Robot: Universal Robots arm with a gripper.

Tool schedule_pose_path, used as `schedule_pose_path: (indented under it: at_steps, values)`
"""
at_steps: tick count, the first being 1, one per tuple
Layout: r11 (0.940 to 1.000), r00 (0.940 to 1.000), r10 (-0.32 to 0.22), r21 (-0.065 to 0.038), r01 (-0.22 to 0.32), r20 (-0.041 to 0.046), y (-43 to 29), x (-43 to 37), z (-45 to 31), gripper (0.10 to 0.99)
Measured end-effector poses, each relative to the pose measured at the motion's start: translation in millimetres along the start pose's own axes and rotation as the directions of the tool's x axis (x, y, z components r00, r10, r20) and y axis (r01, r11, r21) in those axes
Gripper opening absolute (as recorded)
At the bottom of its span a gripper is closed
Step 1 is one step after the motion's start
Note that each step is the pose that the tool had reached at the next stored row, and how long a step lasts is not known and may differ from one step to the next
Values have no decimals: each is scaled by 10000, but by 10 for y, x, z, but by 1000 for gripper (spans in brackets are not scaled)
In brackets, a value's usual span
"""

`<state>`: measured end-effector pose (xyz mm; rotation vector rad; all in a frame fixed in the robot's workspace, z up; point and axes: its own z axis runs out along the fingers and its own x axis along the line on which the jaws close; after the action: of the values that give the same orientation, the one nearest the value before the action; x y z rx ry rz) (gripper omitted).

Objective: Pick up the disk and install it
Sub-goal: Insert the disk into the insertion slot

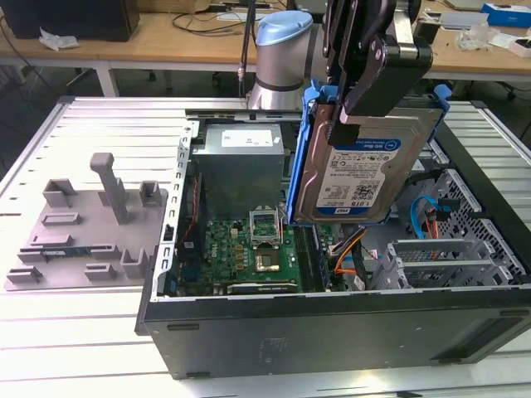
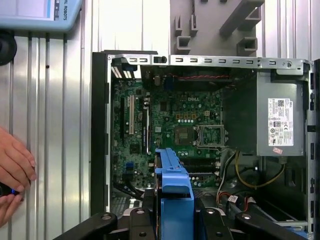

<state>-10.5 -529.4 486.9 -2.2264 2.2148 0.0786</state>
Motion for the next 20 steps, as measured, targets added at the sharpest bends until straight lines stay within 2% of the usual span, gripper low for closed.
schedule_pose_path:
  at_steps: [5, 9, 20]
  values:
    - [10000, 10000, 3, 1, -3, 2, -54, 11, -1, 369]
    - [10000, 10000, 1, 6, -1, 2, -126, 31, -5, 369]
    - [10000, 10000, 0, 19, 0, 26, -505, 139, -22, 369]
